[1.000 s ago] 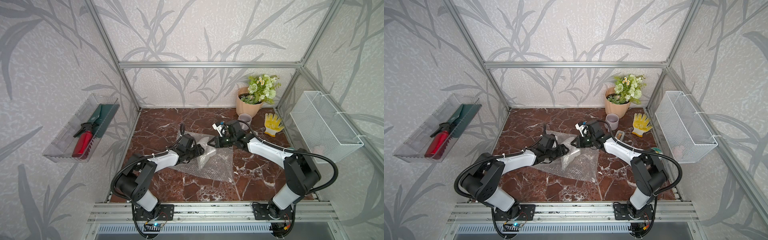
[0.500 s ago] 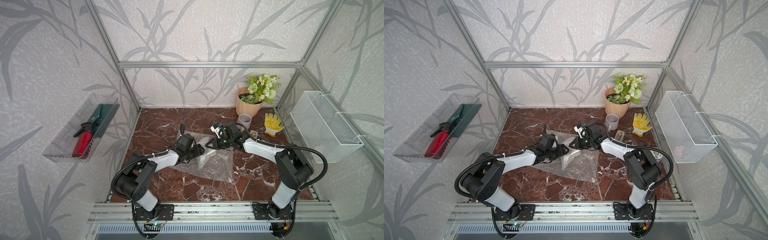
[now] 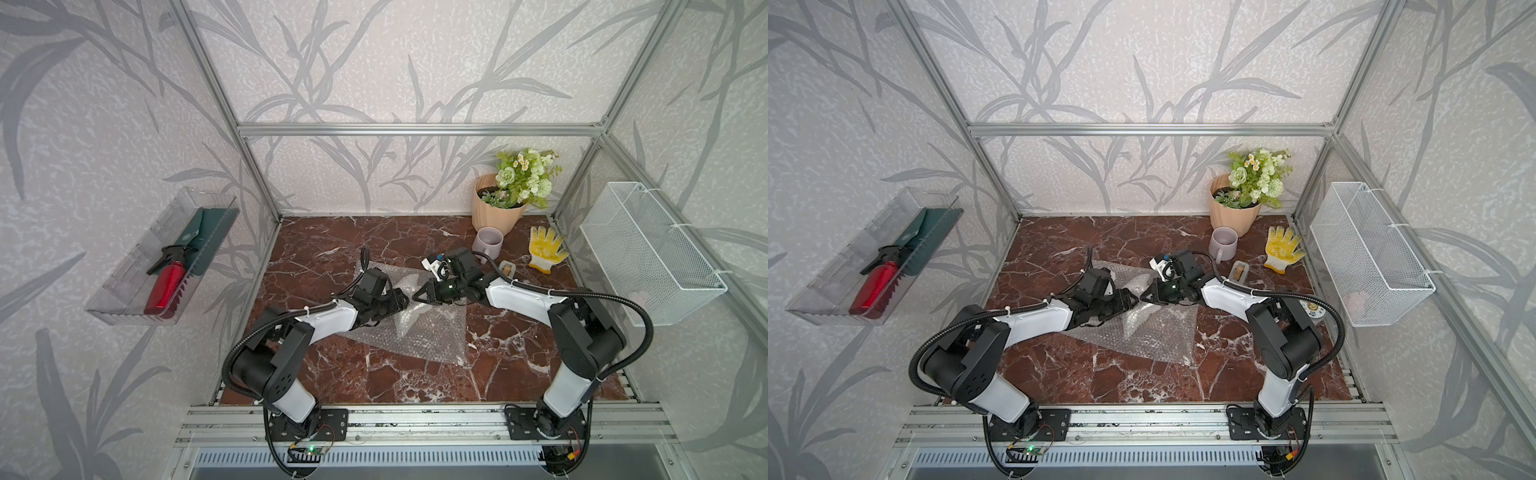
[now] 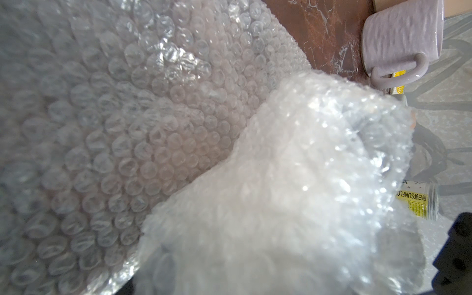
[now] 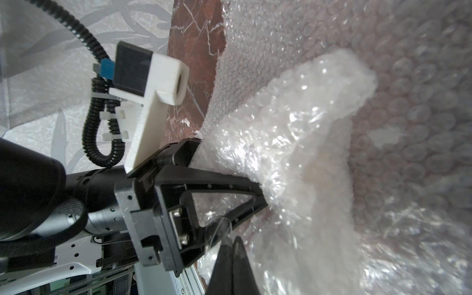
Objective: Wrap mugs in bubble wrap
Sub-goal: Stick the tape on the bubble wrap.
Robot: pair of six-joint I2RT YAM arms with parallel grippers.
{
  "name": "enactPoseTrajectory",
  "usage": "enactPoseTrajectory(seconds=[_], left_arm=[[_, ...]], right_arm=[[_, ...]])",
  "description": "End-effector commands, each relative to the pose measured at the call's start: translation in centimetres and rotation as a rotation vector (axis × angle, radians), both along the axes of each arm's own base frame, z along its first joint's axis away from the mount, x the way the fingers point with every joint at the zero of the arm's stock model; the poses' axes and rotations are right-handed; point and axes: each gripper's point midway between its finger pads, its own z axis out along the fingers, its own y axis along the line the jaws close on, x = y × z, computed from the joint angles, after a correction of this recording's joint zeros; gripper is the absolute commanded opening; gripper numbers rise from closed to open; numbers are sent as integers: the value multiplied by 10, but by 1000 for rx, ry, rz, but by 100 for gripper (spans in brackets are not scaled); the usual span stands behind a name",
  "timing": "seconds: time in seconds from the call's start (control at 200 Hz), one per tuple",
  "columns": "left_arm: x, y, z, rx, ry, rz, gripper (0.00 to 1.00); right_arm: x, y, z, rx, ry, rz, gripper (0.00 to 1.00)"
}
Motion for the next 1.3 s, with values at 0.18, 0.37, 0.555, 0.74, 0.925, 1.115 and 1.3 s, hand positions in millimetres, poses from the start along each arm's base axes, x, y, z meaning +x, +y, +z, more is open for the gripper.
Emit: enactPoseTrajectory(seconds=[0.18,0.37,0.555,0.74,0.925,1.115,1.3], left_arm=[[-31,18,-41,117,139,-17,69],[-30,19,-41,119,139,-14,70],[-31,19,-41,120,141,-16,69],[-32,20,-41,122,144,-14,69],[-31,20,-41,120,142,-9,69],[-31,18,-41,117,143,-13,69],[-30,18,-40,116,142,-16,69]], right_arm=[[-3,5,-18,-68,26,27,0],[-8,-8,-32,-255,-34,52,0],[-11,-16,-39,-424,-134,108,0],[-7,-23,-28,-503,-243,149,0],[-6,-27,-21,-552,-301,219,0],[-2,-27,-17,-567,-328,232,6],[3,-20,-6,-533,-353,215,15]])
